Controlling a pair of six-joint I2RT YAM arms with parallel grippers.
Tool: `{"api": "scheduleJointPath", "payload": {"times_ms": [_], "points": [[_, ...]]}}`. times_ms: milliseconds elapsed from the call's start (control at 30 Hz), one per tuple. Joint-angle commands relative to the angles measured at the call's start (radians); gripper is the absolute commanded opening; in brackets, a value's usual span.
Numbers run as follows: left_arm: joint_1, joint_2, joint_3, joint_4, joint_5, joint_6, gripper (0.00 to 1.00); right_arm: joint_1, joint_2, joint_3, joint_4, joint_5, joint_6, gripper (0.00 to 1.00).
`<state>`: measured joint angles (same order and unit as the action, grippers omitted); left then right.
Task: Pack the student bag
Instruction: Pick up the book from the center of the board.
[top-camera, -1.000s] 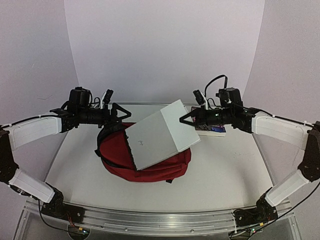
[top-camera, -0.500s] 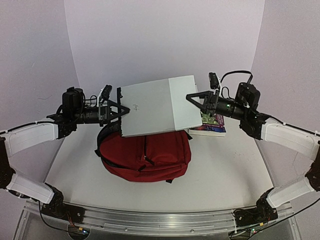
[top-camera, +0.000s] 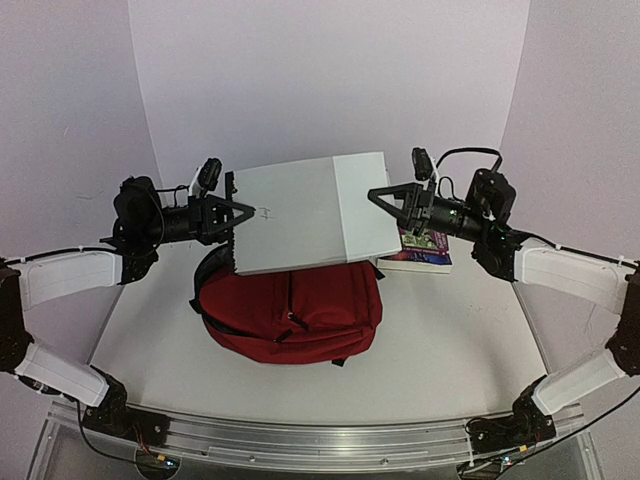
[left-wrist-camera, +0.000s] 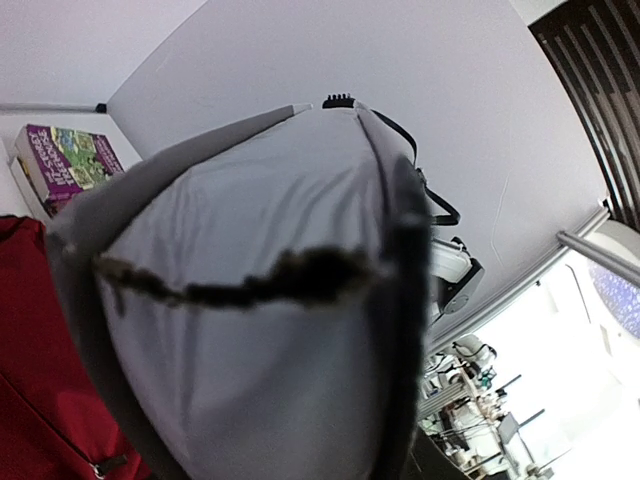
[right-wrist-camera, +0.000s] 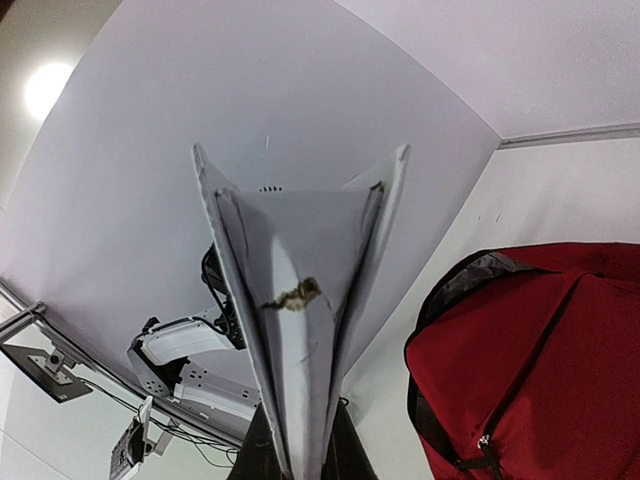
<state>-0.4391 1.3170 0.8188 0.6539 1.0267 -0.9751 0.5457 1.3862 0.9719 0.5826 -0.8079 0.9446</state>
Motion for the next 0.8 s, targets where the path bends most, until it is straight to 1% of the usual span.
{"api": "scheduleJointPath", "payload": {"times_ms": [0, 33, 67, 133, 167, 233, 267, 300, 367, 467, 567, 667, 767], "points": [[-0.003, -0.013, 0.001, 0.053, 0.006, -0.012, 0.32, 0.006, 0.013, -0.013, 0.071, 0.006, 0.008, 0.18], [-0.003, -0.018, 0.004, 0.019, -0.009, 0.006, 0.29, 0.006, 0.014, -0.016, 0.069, 0.016, 0.004, 0.25], [-0.003, -0.024, 0.011, -0.027, -0.032, 0.027, 0.27, 0.006, 0.013, -0.018, 0.062, 0.027, -0.003, 0.34], [-0.002, -0.037, 0.032, -0.146, -0.081, 0.076, 0.2, 0.005, 0.011, -0.019, 0.03, 0.052, -0.03, 0.48], [-0.001, -0.041, 0.043, -0.2, -0.104, 0.099, 0.18, 0.005, 0.01, -0.017, 0.005, 0.067, -0.049, 0.57], [0.009, -0.054, 0.056, -0.277, -0.137, 0.119, 0.17, 0.005, 0.006, -0.009, -0.067, 0.107, -0.1, 0.75], [0.015, -0.056, 0.062, -0.293, -0.15, 0.122, 0.16, 0.005, 0.003, 0.0, -0.117, 0.134, -0.137, 0.8], [0.031, -0.063, 0.068, -0.315, -0.157, 0.122, 0.17, 0.006, 0.001, 0.007, -0.167, 0.169, -0.164, 0.84], [0.063, -0.075, 0.082, -0.36, -0.175, 0.127, 0.16, 0.01, -0.007, 0.017, -0.253, 0.238, -0.225, 0.89], [0.156, -0.104, 0.12, -0.48, -0.2, 0.142, 0.16, 0.043, -0.015, 0.035, -0.356, 0.384, -0.302, 0.95], [0.272, -0.132, 0.17, -0.6, -0.234, 0.166, 0.15, 0.122, 0.002, 0.085, -0.465, 0.536, -0.376, 0.97], [0.39, -0.157, 0.22, -0.743, -0.309, 0.2, 0.16, 0.207, 0.041, 0.133, -0.515, 0.661, -0.419, 0.97], [0.523, -0.174, 0.2, -0.724, -0.302, 0.17, 0.17, 0.3, 0.125, 0.216, -0.566, 0.724, -0.473, 0.97]]}}
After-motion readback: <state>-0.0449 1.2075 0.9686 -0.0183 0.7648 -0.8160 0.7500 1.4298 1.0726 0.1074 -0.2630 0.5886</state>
